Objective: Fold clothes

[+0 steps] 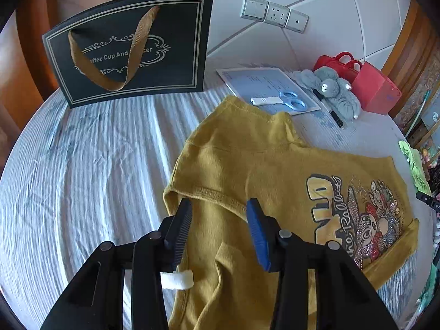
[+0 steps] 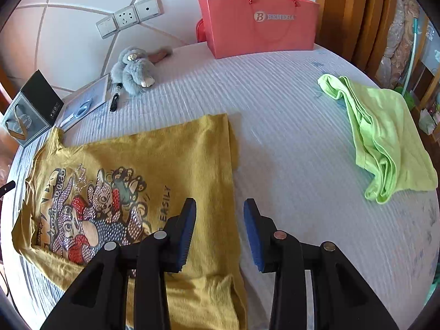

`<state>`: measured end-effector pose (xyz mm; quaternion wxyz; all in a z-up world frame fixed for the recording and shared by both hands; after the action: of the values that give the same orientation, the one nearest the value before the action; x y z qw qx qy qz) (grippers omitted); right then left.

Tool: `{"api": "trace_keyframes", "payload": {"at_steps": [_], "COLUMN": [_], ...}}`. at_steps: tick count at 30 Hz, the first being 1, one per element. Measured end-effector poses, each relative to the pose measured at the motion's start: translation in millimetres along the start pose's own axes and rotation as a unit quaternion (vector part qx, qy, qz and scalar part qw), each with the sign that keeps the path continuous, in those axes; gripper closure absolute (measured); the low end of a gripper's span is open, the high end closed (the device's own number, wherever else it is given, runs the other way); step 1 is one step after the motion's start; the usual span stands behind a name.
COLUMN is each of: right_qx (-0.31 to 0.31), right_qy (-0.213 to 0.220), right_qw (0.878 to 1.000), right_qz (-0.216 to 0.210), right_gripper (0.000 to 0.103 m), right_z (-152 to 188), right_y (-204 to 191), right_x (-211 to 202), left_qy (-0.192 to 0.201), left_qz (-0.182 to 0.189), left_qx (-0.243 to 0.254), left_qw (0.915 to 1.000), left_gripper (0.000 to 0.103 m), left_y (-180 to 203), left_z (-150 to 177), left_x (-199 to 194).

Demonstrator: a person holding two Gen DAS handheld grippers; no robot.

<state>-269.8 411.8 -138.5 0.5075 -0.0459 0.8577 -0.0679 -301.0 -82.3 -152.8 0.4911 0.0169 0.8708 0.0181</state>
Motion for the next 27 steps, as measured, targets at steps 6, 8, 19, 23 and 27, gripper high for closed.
{"api": "trace_keyframes", "payload": {"at_steps": [6,8,19,23,27], "right_qx": [-0.003,-0.013,-0.06,-0.075,-0.092], "right_qy": [-0.011,-0.019,-0.052,-0.054,-0.061], "right_qw": [1.0,1.0,0.997,0.996,0.994], "right_qz": [-0.005,-0.006,0.011,0.013,0.005], "right_gripper": [0.048,0.048,0.048,0.045,0.082], "right_z": [-41.5,-52.9,-81.1,-81.0,-82.0], "right_y": [2.1,-0.6,-11.3,-17.7,-24.0], "right_x": [43.7,56.4,97.3,102.4,100.3], "left_qy": [-0.009,-0.013,-0.028,-0.029,-0.016], "left_qz": [-0.007,-0.013,-0.008,0.0,-0.017], "left_qx": [0.025,0.036,0.084,0.105,0.129], "left_qw": [0.9996,0.9992,0.996,0.9941,0.9914], "left_gripper": [0.052,0.052,0.049,0.047,0.096], "left_y": [5.4,8.1,23.8,30.5,39.8], "left_z": [-55.8,-71.4,-100.7,-101.0,-100.8], "left_x": [62.8,80.6,125.7,126.7,124.5]}}
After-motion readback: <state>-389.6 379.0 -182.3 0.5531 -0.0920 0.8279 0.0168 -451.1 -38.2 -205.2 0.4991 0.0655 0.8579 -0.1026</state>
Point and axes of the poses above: each gripper's, at about its wrist camera, not at the fingertips, and x roughly the way its jaws point, y to its right, z to its underside, the point moved 3 cm from there along x, roughly the way its jaws point, and after that the axes turned 4 degrees about -z, right-handed, at the moved point
